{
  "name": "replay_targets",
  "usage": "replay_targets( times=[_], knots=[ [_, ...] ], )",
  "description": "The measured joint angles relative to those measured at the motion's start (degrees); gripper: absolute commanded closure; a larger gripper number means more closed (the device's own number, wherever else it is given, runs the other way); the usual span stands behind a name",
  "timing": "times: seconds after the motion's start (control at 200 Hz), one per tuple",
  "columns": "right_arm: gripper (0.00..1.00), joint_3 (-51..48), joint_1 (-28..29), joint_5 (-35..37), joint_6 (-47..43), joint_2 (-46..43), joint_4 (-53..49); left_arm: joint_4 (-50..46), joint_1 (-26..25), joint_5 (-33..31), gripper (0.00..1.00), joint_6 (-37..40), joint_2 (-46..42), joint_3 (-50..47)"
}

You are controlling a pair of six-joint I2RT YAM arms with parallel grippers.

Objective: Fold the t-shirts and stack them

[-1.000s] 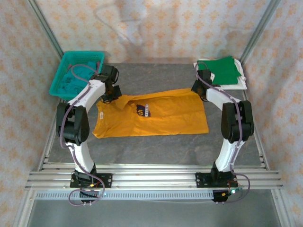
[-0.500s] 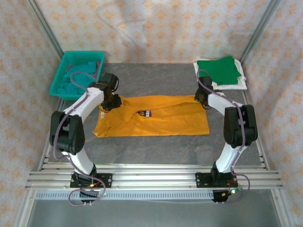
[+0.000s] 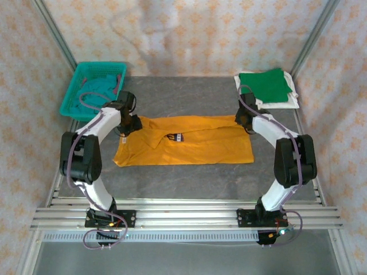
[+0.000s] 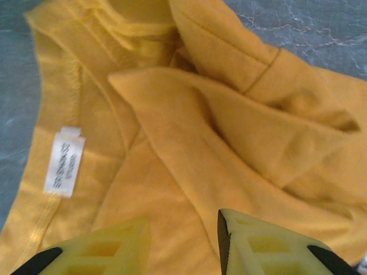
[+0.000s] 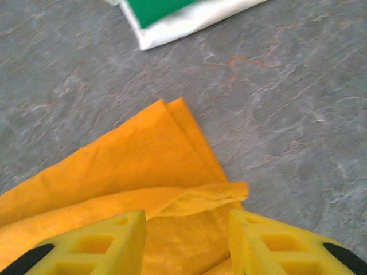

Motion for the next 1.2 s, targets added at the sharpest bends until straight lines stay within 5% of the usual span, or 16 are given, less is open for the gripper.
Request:
replay_targets(
  times=[0.48,1.046,1.201],
  knots=[
    [0.57,0.0,2.1,-1.7,-0.5,-0.2,0.0,3.0,4.4,0.0,0.62,1.0,7.9,3.6],
    [0.56,0.0,2.1,-2.1,-0.6,-0.4,0.4,3.8,4.2,-1.5,0.99,1.7,8.8,4.0],
    [0.56,0.0,2.1,-2.1,-0.6,-0.4,0.5,3.4,4.1,-2.4,0.99,1.9,4.3,4.0]
  ],
)
